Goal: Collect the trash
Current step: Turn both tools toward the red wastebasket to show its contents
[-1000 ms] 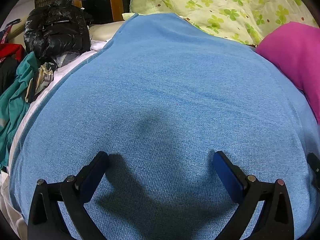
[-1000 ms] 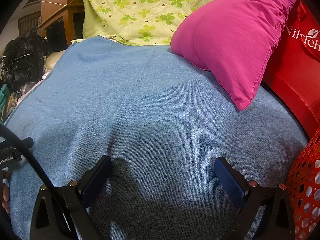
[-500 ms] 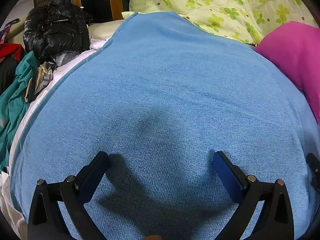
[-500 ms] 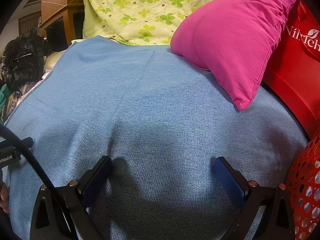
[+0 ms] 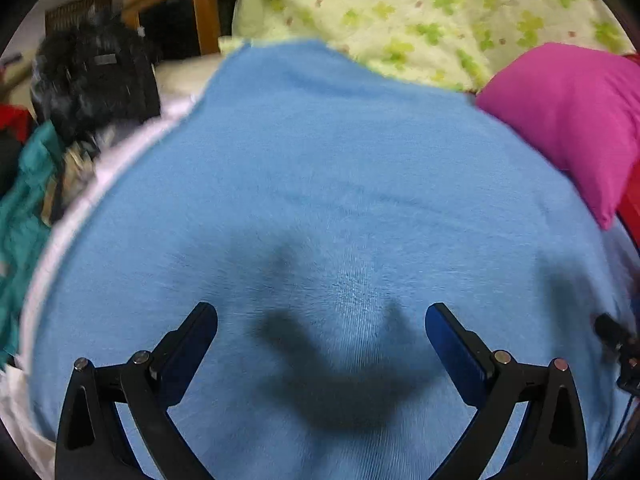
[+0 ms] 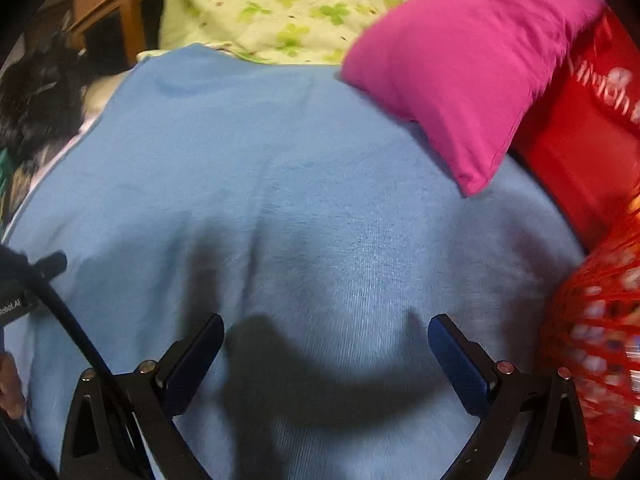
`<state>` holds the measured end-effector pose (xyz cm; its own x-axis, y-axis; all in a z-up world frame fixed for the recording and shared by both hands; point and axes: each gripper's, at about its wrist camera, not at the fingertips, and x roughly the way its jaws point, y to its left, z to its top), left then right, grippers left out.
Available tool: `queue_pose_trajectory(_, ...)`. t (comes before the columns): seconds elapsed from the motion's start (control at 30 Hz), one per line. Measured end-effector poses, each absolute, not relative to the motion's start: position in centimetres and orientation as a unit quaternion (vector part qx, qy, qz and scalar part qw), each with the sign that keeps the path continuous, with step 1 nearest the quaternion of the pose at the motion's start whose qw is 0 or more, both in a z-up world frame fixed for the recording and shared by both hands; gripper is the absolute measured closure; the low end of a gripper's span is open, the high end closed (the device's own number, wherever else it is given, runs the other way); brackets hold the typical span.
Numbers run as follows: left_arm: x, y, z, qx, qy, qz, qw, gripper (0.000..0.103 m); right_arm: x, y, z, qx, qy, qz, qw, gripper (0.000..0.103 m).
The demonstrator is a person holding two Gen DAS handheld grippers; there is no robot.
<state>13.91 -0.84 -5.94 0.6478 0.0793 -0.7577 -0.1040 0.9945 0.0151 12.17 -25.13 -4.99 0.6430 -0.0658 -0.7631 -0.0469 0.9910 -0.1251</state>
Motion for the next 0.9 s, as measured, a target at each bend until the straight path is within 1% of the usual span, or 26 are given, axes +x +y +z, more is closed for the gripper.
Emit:
queue_pose_trajectory(0.23, 6.6, -3.2, 2.5, 0.005, 0.331, 0.021, 0.943, 0.000, 1.7, -27.9, 5.0, -0.066, 0.335, -0.056, 0.938, 0.000)
queue_pose_trajectory(0.33, 3.5, -5.7, 6.2, 0.016, 0.294, -0.014, 0.955, 0.000, -1.9, -29.7, 8.8, -0.070, 0.311, -0.093, 0.943, 0.000)
queue_pose_trajectory(0.47, 0.2, -9.0, 9.8, 0.023, 0.266, -0.064, 0.961, 0.000, -7.1, -32.1, 13.0, -0.064, 0.286, -0.143, 0.945, 0.000)
queue_pose_trajectory(0.67, -4.6, -13.8, 13.2, 0.048, 0.235, -0.133, 0.962, 0.000, -12.8, -34.4, 16.8, -0.063, 0.260, -0.195, 0.944, 0.000)
queue_pose_trajectory(0.9, -7.0, -17.4, 15.1, 0.062, 0.230, -0.183, 0.954, 0.000, -16.3, -36.8, 18.5, -0.043, 0.244, -0.245, 0.937, 0.000)
